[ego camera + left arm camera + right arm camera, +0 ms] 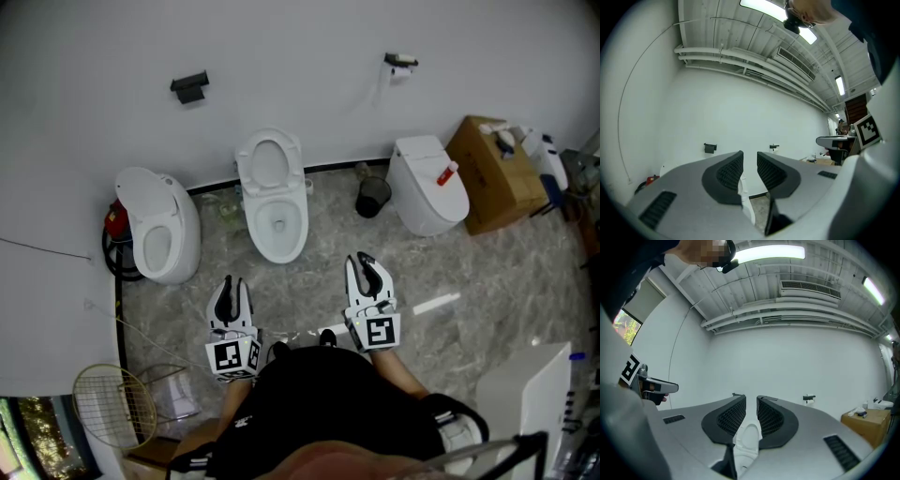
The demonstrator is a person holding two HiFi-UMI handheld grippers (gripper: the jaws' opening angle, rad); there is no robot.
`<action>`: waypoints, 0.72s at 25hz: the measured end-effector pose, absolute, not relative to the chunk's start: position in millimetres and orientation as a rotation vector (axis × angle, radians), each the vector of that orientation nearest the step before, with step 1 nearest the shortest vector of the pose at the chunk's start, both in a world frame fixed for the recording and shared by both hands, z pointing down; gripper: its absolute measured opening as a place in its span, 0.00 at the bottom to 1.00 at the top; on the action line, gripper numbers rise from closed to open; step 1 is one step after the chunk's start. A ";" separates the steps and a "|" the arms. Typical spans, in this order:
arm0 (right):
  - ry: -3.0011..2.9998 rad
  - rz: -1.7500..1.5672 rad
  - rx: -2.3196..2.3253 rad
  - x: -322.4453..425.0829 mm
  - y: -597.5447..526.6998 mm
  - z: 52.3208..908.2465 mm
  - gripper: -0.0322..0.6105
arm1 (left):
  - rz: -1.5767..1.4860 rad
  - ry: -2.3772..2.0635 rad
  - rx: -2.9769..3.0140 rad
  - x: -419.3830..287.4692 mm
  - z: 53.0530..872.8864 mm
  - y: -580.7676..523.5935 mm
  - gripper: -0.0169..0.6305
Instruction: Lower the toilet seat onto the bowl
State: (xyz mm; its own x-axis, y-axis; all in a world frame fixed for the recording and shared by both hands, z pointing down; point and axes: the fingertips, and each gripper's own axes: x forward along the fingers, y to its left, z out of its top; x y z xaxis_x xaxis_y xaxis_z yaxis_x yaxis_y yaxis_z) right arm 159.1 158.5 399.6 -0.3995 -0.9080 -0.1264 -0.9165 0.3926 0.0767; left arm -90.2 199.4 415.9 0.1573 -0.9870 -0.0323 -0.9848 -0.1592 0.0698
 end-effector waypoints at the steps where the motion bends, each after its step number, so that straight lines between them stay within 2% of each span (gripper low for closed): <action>1: 2.568 0.208 -1.687 159.1 158.3 399.5 0.16 | -0.110 -2.016 2.366 -90.8 416.3 199.2 0.18; 9: 2.574 0.234 -1.712 161.2 158.1 399.9 0.32 | -0.096 -2.030 2.376 -91.4 416.1 200.6 0.28; 14: 2.555 0.215 -1.744 165.8 156.7 400.0 0.50 | -0.119 -2.043 2.367 -93.4 413.5 200.7 0.37; 18: 2.552 0.210 -1.760 167.5 155.4 399.8 0.58 | -0.119 -2.058 2.357 -96.0 411.6 200.4 0.46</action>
